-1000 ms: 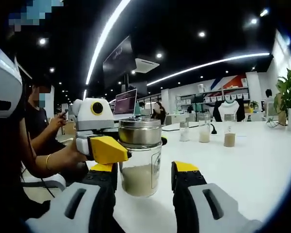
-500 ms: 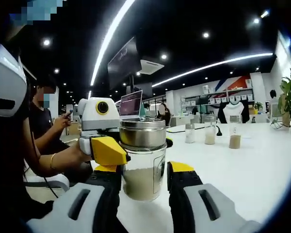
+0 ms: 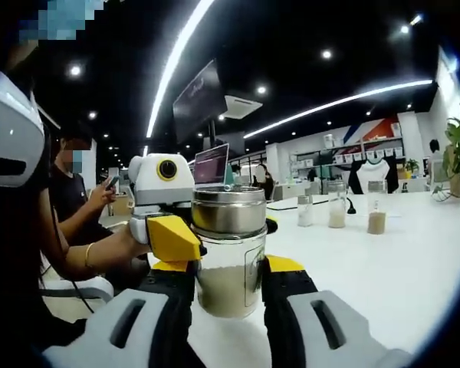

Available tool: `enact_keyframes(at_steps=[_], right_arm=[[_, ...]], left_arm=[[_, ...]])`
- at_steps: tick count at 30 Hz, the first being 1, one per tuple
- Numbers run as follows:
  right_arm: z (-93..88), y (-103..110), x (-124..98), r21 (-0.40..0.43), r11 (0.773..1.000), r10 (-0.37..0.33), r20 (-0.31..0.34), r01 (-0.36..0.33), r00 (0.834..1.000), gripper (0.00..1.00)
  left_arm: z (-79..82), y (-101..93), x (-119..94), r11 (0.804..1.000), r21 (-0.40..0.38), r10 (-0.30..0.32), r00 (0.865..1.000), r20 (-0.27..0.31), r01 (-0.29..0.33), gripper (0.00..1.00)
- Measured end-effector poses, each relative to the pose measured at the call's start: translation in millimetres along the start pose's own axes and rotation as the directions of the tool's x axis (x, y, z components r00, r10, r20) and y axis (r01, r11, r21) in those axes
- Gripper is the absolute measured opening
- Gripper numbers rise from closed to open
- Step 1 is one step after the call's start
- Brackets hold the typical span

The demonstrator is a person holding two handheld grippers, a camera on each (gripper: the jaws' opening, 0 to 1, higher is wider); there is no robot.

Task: Rotate the seasoning bottle until the label or dispensing opening points toward the visible target arrow and the bottle remains upright within the marked orientation range

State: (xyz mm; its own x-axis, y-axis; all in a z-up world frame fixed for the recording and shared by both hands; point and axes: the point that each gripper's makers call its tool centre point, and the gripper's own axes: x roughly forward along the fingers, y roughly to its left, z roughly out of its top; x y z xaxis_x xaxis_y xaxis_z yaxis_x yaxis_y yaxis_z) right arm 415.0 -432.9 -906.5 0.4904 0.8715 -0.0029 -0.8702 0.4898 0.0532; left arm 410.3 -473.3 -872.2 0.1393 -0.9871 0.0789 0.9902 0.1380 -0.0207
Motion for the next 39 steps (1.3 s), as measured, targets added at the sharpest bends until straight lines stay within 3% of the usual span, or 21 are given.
enact_keyframes(at_steps=[7, 14, 25, 28, 34, 39], right_arm=[[-2.5, -0.8, -0.2, -0.001, 1.0, -0.021, 0.009, 0.021, 1.0, 0.32], [4.8, -3.3, -1.9, 0.012, 0.999, -0.04, 0.045, 0.04, 0.998, 0.32], [0.1, -17.6, -3.2, 0.002, 0.993, -0.12, 0.032, 0.12, 0.992, 0.32], [-0.5, -22.7, -3.1, 0.022, 0.989, -0.145, 0.032, 0.144, 0.989, 0.32], [-2.0, -31.1, -1.4, 0.017, 0.982, -0.188, 0.03, 0.187, 0.982, 0.32], [-2.5, -37.7, 0.1, -0.002, 0.973, -0.231, 0.028, 0.232, 0.972, 0.32]], left_arm=[[-2.4, 2.9, -0.1, 0.999, 0.018, 0.027, 0.999, -0.019, -0.026, 0.35], [4.1, 4.0, 3.1, 0.999, 0.006, 0.032, 0.999, 0.009, -0.032, 0.35], [-3.0, 14.4, 11.8, 0.988, 0.016, 0.155, 0.987, -0.048, -0.154, 0.36], [-4.8, 21.1, 11.5, 0.975, -0.017, 0.22, 0.974, -0.062, -0.221, 0.35], [-6.5, 27.1, 12.9, 0.944, 0.031, 0.331, 0.94, -0.079, -0.329, 0.35], [-7.2, 33.1, 12.4, 0.907, 0.049, 0.42, 0.904, -0.076, -0.417, 0.35]])
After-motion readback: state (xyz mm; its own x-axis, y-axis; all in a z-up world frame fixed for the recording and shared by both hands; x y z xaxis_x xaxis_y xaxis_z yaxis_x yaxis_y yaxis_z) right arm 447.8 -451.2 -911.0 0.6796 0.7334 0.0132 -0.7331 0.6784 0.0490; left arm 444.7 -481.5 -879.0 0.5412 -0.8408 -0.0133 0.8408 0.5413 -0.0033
